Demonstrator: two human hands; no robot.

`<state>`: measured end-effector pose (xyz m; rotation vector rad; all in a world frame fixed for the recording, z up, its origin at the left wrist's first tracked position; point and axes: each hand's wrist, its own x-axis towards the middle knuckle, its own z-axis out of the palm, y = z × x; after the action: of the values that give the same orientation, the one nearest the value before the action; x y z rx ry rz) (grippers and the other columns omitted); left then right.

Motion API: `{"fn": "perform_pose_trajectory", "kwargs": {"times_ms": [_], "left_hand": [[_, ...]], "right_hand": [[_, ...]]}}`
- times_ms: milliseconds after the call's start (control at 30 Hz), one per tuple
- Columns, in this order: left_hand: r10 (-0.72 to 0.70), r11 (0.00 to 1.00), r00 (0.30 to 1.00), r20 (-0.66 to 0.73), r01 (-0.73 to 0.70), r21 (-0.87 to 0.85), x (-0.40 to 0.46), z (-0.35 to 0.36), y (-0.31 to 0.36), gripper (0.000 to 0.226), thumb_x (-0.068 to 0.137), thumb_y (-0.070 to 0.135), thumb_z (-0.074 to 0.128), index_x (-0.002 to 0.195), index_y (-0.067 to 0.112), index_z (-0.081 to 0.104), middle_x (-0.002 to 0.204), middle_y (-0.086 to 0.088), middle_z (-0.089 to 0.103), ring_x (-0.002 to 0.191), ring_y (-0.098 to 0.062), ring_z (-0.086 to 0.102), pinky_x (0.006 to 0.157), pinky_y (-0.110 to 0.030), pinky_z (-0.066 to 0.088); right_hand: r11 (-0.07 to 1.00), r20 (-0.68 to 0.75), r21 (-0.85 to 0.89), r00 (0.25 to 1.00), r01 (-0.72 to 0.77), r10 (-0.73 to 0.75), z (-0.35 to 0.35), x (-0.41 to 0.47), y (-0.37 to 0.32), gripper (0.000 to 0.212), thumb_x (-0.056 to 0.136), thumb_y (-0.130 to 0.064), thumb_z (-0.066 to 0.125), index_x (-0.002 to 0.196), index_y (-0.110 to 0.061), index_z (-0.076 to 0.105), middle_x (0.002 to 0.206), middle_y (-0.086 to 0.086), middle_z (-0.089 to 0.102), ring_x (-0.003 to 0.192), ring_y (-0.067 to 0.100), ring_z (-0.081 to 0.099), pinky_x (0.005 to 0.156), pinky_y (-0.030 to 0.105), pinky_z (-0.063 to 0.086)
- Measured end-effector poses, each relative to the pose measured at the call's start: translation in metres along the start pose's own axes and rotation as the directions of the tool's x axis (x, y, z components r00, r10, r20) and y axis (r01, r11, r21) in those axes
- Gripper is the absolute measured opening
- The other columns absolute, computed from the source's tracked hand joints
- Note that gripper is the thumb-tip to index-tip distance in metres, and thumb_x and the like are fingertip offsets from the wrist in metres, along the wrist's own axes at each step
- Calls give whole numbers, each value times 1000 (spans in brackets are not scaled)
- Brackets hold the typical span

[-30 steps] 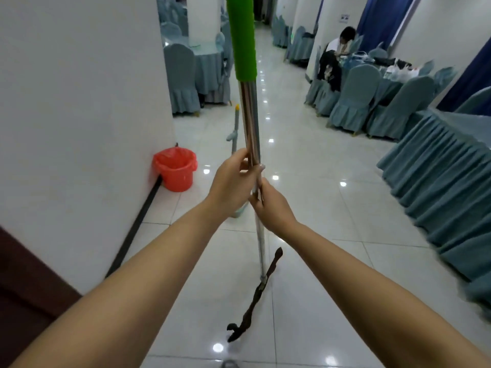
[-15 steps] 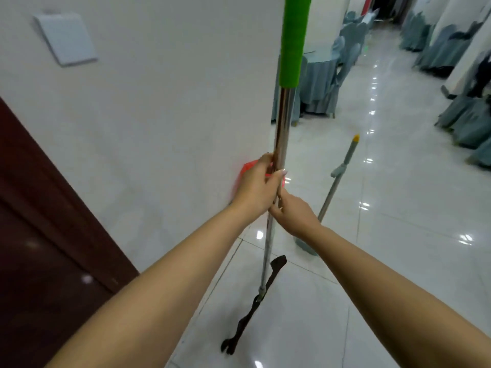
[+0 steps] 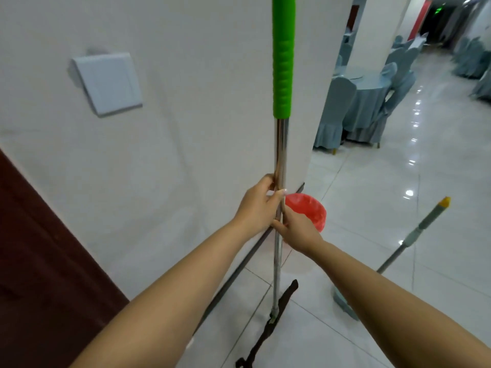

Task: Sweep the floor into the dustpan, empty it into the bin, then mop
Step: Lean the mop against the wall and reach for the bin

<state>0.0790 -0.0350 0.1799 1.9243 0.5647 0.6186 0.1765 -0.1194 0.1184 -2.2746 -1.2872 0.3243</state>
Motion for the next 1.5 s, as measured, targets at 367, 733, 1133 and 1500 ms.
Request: {"fn": "perform_pose_trajectory", "kwargs": {"times_ms": [367, 733, 1133, 1500], "left_hand": [[-225, 974, 966, -124, 228, 9, 109, -15, -82, 26, 95, 24, 53, 121, 19, 50, 118, 1, 64, 106, -12, 60, 93, -26, 47], [-429, 836, 847, -315, 504, 217, 147, -10, -147, 32, 96, 38, 48, 118, 20, 63, 108, 8, 65, 93, -4, 58, 82, -14, 40], [-492, 743, 780, -386, 608, 280, 155, 11, -152, 66, 98, 40, 44, 152, 16, 14, 156, -2, 24, 142, -16, 25, 111, -23, 20], [-410, 794, 866, -285, 493, 357, 108, 29, -135, 61, 98, 35, 45, 151, 16, 19, 158, 0, 19, 144, -13, 18, 114, -24, 13]], "right_hand": [[996, 326, 62, 942, 60, -77, 41, 147, 25, 45, 95, -44, 48, 130, -15, 50, 113, 9, 66, 102, 26, 62, 90, 41, 49], [996, 598, 83, 798, 34, -77, 110, 239, 74, 39, 96, -46, 47, 124, -20, 55, 113, 4, 67, 100, 20, 63, 85, 27, 47], [982, 638, 187, 760, 2, -123, 108, 272, 64, 49, 100, -44, 40, 140, -16, 45, 131, 8, 59, 115, 21, 58, 89, 25, 42], [970, 478, 226, 878, -86, -33, 46, 211, 106, 46, 96, -39, 52, 137, -18, 50, 127, 8, 60, 116, 20, 55, 95, 23, 39]]}}
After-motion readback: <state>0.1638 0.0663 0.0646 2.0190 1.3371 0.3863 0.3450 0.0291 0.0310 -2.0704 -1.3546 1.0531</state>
